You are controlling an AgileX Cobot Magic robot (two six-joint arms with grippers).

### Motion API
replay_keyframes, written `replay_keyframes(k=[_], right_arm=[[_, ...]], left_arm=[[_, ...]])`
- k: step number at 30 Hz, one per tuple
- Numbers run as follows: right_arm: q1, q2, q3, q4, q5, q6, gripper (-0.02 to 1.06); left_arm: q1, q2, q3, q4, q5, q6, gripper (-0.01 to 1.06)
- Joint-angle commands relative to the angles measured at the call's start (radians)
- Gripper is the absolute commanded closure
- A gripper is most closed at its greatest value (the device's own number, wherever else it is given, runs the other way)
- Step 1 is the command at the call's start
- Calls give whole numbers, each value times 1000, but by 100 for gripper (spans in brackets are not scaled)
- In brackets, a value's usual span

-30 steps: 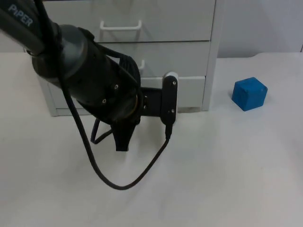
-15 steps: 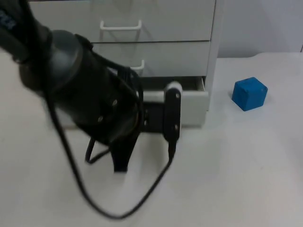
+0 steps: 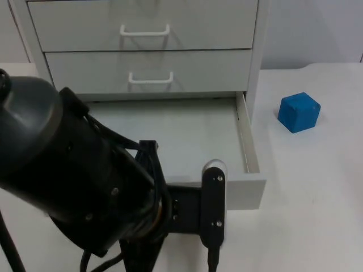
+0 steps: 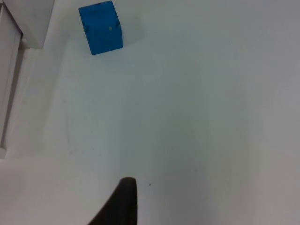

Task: Open the drawer with the left hand, place the block into the drawer with the right hand, then close the drawer with the left hand.

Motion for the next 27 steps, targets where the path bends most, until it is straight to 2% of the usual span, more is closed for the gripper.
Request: replay_keyframes(k=[1,5,7,9,10,14,15,17,19,21,22,24,26,27], right_arm=[[-7,-3,-1,-4,-5,0,0],[-7,-3,-1,-4,-5,0,0],[-7,-3,-1,-4,-5,0,0],[-7,-3,-1,-4,-7,0,0],[-7,-3,-1,-4,-7,0,0],[-7,-3,-1,-4,-15,0,0],[-7,-3,-1,-4,-17,0,0],[-7,-3,-1,-4,-17,0,0],[-7,-3,-1,-4,-17,0,0],[-7,-3,-1,-4,-17,0,0],[-7,-3,-1,-4,-17,0,0],[-7,-3,-1,-4,-17,0,0],[-7,-3,-1,-4,-17,0,0],[-7,-3,-1,-4,-17,0,0]], left_arm=[[-14,-14,4,13,-36,17,105],[-14,-14,4,27,-39,19,105],[-14,-14,4,29,-37,19,98],[-14,-17,4,26,-35,19,82],[-14,-17,4,26,-35,19,82],[-14,-56,4,14,-33,19,37],[-14,-74,4,2,-35,19,30],[-14,-93,4,-23,-35,19,27],[-14,-135,4,-100,-41,32,26],[-18,-199,4,-248,-41,73,26],[-18,-199,4,-248,-41,73,26],[-18,-271,4,-430,-78,133,26],[-18,-367,4,-694,-101,282,26],[-18,-385,4,-743,-101,313,26]])
